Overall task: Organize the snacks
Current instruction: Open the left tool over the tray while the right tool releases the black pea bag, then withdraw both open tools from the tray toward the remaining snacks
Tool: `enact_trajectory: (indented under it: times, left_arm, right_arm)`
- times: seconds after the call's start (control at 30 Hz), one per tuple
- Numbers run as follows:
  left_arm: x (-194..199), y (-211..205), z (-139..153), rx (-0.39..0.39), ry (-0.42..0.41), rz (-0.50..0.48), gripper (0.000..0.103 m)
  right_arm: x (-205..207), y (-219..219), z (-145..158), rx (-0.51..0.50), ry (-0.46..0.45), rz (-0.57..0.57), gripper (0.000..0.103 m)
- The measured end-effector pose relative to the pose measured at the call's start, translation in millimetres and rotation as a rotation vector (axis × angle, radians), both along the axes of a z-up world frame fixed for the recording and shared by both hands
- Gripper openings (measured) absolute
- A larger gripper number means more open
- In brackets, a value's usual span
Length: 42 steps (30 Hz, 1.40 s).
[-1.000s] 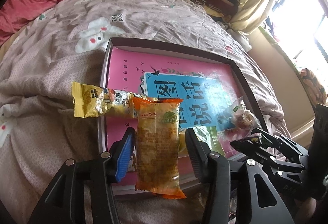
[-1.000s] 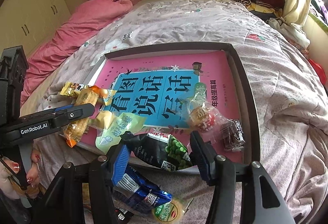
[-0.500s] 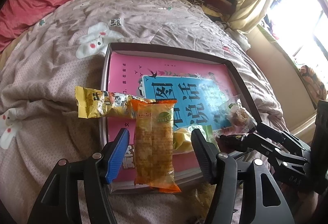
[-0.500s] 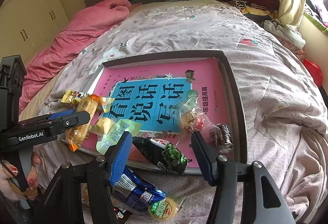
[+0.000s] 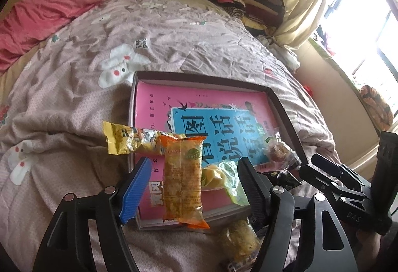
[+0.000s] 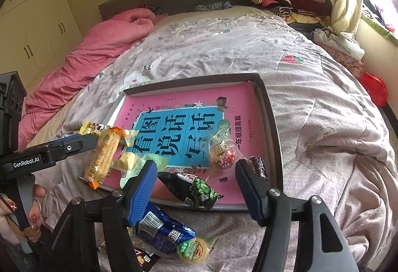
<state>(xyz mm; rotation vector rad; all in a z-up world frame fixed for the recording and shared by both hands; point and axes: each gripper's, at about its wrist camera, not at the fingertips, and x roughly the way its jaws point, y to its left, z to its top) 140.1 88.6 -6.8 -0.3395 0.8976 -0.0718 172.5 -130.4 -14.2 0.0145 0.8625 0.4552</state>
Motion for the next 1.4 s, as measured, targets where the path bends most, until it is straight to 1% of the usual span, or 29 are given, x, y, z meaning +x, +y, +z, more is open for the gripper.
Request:
enact_trajectory:
  times: [0.07, 0.2, 0.3, 0.43, 0.6, 0.73, 0.9, 1.13, 1.4]
  left_arm:
    - [-2.0, 3.3, 3.8, 0.003, -0.007, 0.007, 0.074]
    - [-7.3, 13.1, 11.3, 0.015, -0.022, 0.033, 0.074]
    - [-11.3, 19.2, 11.2, 0.032, -0.013, 0.041, 0.074]
    - [-17.7, 22.7, 1.7, 0.043, 0.024, 0.038, 0.074]
    - [-26.9, 16.9, -19.6, 0.091, 0.085, 0.02, 0.074]
    - [-24.9, 9.5, -32.6, 0.132, 0.124, 0.005, 0.074]
    - [-21.0, -0.1, -36.8, 0.157, 0.126, -0.01, 0.074]
    - [-17.4, -6.3, -35.2, 0.169, 0.113, -0.022, 0.074]
    - [-2.9, -9.7, -45.2, 0.203, 0.133, -0.023, 0.074]
  right_arm:
    - [-1.5, -2.9, 3.6, 0.006, -0.01, -0.007, 0.069]
    - [-4.5, -7.2, 9.9, 0.019, -0.023, -0.017, 0.07]
    - [-6.7, -10.7, 13.4, 0.026, -0.031, -0.023, 0.07]
    - [-9.9, -12.4, 15.9, 0.031, -0.035, -0.022, 0.07]
    - [-14.1, -15.0, 17.7, 0.04, -0.035, -0.02, 0.071]
    - [-16.5, -16.2, 18.5, 0.043, -0.034, -0.023, 0.071]
    - [-20.1, -19.7, 19.7, 0.041, -0.039, -0.024, 0.071]
    - [-27.4, -25.6, 22.6, 0.042, -0.047, -0.027, 0.071]
    - [-32.4, -26.1, 25.1, 0.042, -0.045, -0.023, 0.071]
